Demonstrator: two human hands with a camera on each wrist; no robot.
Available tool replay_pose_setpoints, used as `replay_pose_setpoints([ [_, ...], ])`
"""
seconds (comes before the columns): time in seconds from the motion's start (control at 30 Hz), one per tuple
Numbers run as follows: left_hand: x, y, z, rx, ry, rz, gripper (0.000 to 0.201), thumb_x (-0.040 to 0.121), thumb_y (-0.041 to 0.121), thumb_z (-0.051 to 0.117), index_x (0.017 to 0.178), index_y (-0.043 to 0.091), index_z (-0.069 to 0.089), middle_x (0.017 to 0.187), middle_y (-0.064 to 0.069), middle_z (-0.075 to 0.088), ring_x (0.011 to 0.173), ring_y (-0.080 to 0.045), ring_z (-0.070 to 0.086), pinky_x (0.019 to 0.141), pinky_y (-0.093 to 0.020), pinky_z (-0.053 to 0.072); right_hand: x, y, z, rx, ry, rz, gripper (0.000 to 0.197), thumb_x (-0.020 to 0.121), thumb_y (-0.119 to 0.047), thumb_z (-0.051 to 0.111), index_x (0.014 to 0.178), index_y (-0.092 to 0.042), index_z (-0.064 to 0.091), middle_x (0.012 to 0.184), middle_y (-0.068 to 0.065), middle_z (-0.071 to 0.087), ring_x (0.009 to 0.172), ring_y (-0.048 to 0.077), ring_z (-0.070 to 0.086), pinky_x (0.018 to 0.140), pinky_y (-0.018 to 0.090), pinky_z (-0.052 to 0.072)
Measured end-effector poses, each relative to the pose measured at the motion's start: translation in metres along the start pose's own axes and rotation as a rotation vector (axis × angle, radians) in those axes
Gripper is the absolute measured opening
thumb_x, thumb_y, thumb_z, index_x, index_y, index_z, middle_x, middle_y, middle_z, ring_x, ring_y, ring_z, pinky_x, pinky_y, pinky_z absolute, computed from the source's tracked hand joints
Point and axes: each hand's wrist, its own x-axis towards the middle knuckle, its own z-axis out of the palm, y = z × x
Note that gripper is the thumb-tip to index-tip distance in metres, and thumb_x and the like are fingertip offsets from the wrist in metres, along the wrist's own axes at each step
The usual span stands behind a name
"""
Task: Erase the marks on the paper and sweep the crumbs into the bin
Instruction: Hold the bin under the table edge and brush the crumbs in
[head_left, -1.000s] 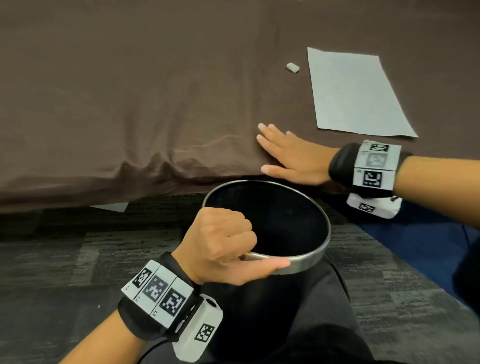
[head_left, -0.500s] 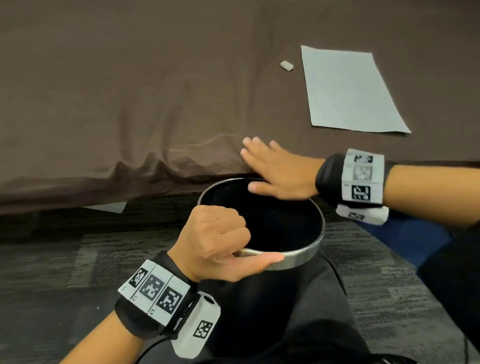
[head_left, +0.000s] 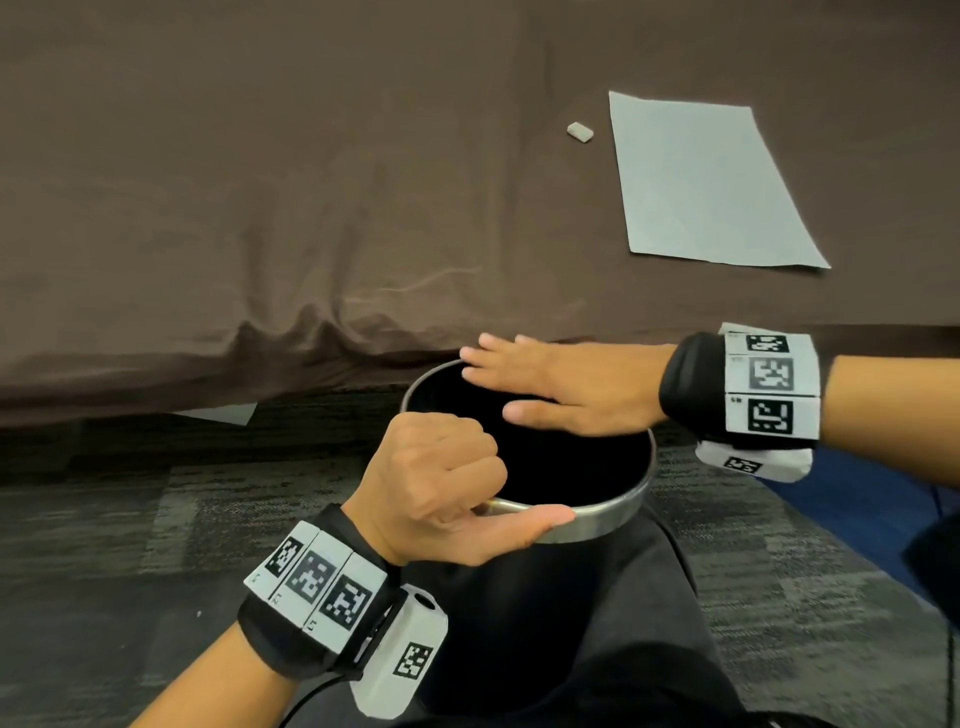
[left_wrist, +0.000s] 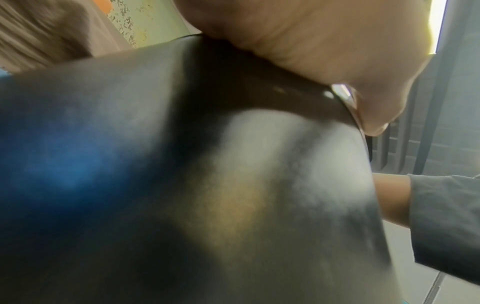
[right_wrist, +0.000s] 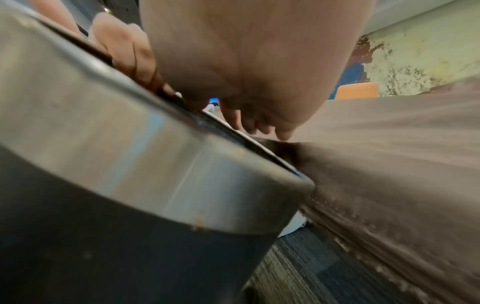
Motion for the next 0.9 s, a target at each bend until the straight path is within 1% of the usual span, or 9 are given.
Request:
replay_pose_setpoints([
  [0.1, 0.001, 0.000, 0.000, 0.009, -0.015, -0.001, 0.065, 0.081, 0.038, 0.079, 0.041, 0.011, 0.036, 0.045, 0.000, 0.027, 0.043, -0.014, 0.022, 0.043, -0.027, 0.020, 0.007, 0.025, -0.008, -0.049, 0.162, 0.275, 0.068, 0.100, -0.047, 0.027, 0.153, -0.011, 0.004, 0.160, 0.007, -0.012, 0.147, 0.019, -0.014, 0.121, 0.041, 0.000],
  [0.17, 0.001, 0.002, 0.000, 0.012, -0.019, 0.008, 0.064, 0.081, 0.038, 0.079, 0.041, 0.011, 0.036, 0.045, 0.000, 0.027, 0.043, -0.013, 0.022, 0.042, -0.027, 0.019, 0.011, 0.035, -0.009, -0.065, 0.142, 0.455, 0.074, 0.099, -0.052, 0.024, 0.153, -0.007, -0.002, 0.159, 0.012, -0.018, 0.146, 0.026, -0.015, 0.120, 0.047, 0.003],
  [0.23, 0.001, 0.002, 0.001, 0.009, -0.010, 0.015, 0.064, 0.080, 0.038, 0.079, 0.041, 0.011, 0.036, 0.045, 0.000, 0.027, 0.043, -0.013, 0.022, 0.041, -0.028, 0.020, 0.011, 0.026, -0.004, -0.110, 0.086, 0.386, 0.073, 0.100, -0.051, 0.023, 0.153, -0.008, -0.002, 0.159, 0.012, -0.016, 0.147, 0.027, -0.015, 0.119, 0.049, 0.001],
  [0.3, 0.000, 0.002, 0.002, 0.012, 0.009, 0.016, 0.064, 0.081, 0.038, 0.079, 0.041, 0.011, 0.036, 0.045, 0.000, 0.028, 0.043, -0.013, 0.023, 0.042, -0.027, 0.021, 0.009, 0.006, 0.003, -0.109, 0.040, 0.170, 0.063, 0.102, -0.044, 0.025, 0.153, -0.010, 0.010, 0.161, 0.009, 0.000, 0.148, 0.024, -0.004, 0.119, 0.045, 0.002],
  [0.4, -0.001, 0.002, 0.002, 0.011, 0.018, 0.029, 0.061, 0.079, 0.037, 0.080, 0.042, 0.012, 0.039, 0.045, 0.000, 0.031, 0.054, -0.007, 0.021, 0.054, -0.020, 0.020, -0.002, -0.020, 0.014, 0.087, -0.011, -0.030, 0.048, 0.100, -0.045, 0.030, 0.142, -0.024, 0.044, 0.141, -0.001, 0.052, 0.133, 0.016, 0.044, 0.113, 0.041, 0.030],
  [0.47, 0.000, 0.003, 0.001, 0.006, 0.011, 0.029, 0.060, 0.078, 0.037, 0.080, 0.042, 0.012, 0.039, 0.046, 0.000, 0.031, 0.055, -0.007, 0.021, 0.054, -0.020, 0.020, -0.013, -0.027, 0.017, 0.149, 0.137, -0.024, 0.046, 0.095, -0.048, 0.037, 0.132, -0.027, 0.056, 0.124, -0.007, 0.065, 0.119, 0.014, 0.057, 0.103, 0.038, 0.042],
  [0.63, 0.002, 0.011, -0.001, 0.037, -0.007, 0.054, 0.064, 0.078, 0.036, 0.081, 0.042, 0.012, 0.035, 0.046, 0.000, 0.026, 0.042, -0.015, 0.022, 0.037, -0.030, 0.022, -0.051, -0.016, 0.026, 0.193, 0.706, 0.388, 0.028, 0.091, -0.033, 0.054, 0.111, -0.021, 0.068, 0.105, -0.004, 0.069, 0.099, 0.018, 0.063, 0.088, 0.038, 0.049],
  [0.77, 0.004, 0.021, 0.002, 0.040, -0.020, 0.134, 0.064, 0.073, 0.035, 0.086, 0.043, 0.014, 0.033, 0.052, 0.003, 0.021, 0.051, -0.012, 0.016, 0.044, -0.028, 0.017, -0.067, -0.011, 0.041, 0.455, 0.526, 0.700, 0.025, 0.086, -0.025, 0.060, 0.111, -0.021, 0.062, 0.101, -0.002, 0.063, 0.087, 0.015, 0.060, 0.082, 0.034, 0.052],
  [0.9, 0.004, 0.031, 0.004, 0.027, -0.029, 0.170, 0.064, 0.078, 0.036, 0.081, 0.043, 0.013, 0.033, 0.049, 0.000, 0.023, 0.049, -0.014, 0.017, 0.042, -0.030, 0.018, -0.078, -0.017, 0.042, 0.912, 0.493, 0.735, 0.038, 0.083, 0.005, 0.047, 0.104, -0.017, 0.070, 0.092, 0.008, 0.074, 0.083, 0.025, 0.071, 0.075, 0.047, 0.059],
])
